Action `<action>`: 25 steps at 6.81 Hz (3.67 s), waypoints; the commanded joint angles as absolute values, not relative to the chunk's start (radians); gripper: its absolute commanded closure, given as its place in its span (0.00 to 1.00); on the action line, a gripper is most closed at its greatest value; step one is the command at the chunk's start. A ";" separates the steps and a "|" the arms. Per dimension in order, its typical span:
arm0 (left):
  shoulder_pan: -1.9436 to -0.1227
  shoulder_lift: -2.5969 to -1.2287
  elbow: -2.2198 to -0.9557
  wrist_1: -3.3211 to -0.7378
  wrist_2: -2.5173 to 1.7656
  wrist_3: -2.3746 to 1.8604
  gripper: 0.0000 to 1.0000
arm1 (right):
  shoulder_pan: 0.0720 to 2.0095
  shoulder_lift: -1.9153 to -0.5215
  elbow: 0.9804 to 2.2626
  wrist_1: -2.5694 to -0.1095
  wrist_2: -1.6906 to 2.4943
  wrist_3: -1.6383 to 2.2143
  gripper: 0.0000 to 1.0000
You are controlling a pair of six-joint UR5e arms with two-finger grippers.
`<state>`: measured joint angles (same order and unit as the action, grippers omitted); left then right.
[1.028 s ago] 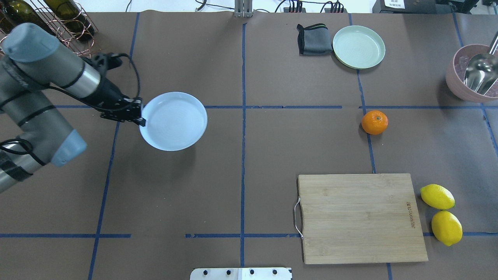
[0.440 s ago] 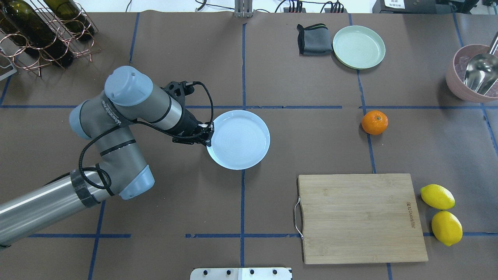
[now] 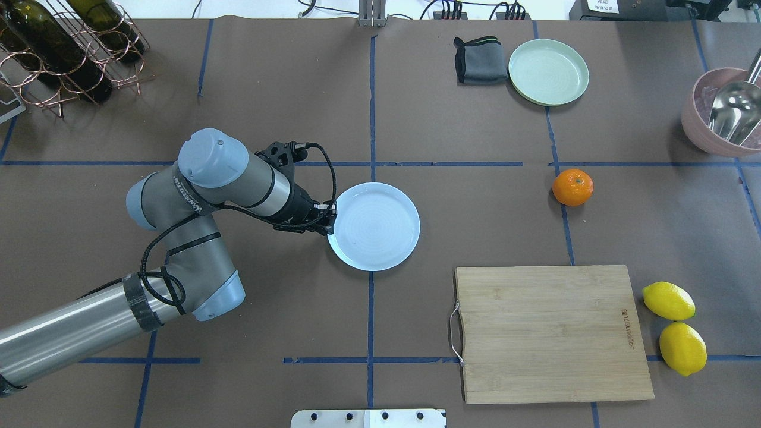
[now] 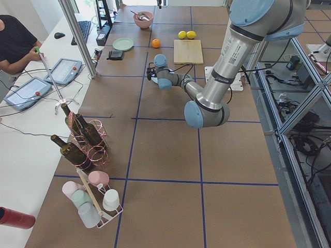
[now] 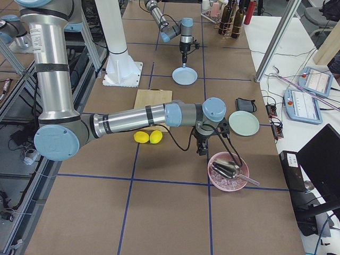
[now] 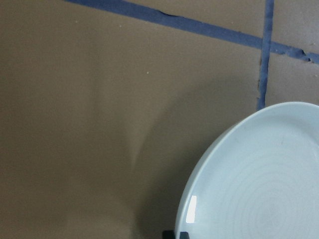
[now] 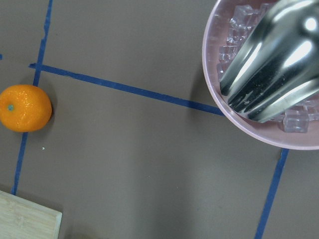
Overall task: Pick orange to plate
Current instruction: 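Grip the plate rim with the left gripper and slide it toward the table center, then hold the plate with the left gripper while the right gripper reaches down to the orange, then close the right gripper on the orange and lift it, then release the orange over the plate with the right gripper while the left lets go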
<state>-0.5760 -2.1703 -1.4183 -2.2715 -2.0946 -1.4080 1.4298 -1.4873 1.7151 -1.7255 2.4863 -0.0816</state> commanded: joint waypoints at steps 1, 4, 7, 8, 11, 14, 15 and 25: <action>-0.586 -2.166 -1.448 -2.275 -2.091 -1.413 0.19 | 1.335 -1.485 1.713 -1.598 2.485 0.105 0.00; -0.623 -2.161 -1.514 -2.298 -2.091 -1.488 0.16 | 1.087 -1.389 1.709 -1.324 2.362 0.650 0.00; -0.623 -2.157 -1.522 -2.299 -2.085 -1.496 0.14 | 0.944 -1.362 1.701 -1.202 2.144 0.925 0.00; -0.623 -2.157 -1.522 -2.299 -2.083 -1.496 0.14 | 0.890 -1.362 1.680 -1.124 2.067 1.034 0.00; -0.621 -2.152 -1.522 -2.299 -2.063 -1.496 0.13 | 0.876 -1.368 1.640 -1.094 2.057 1.039 0.00; -0.621 -2.148 -1.522 -2.299 -2.063 -1.494 0.13 | 0.842 -1.359 1.600 -1.089 2.049 1.035 0.00; -0.620 -2.141 -1.522 -2.299 -2.063 -1.494 0.13 | 0.835 -1.347 1.580 -1.088 2.048 1.032 0.00; -0.744 -1.942 -1.838 -2.342 -2.097 -1.488 0.12 | 0.538 -1.007 1.606 -1.106 1.814 1.369 1.00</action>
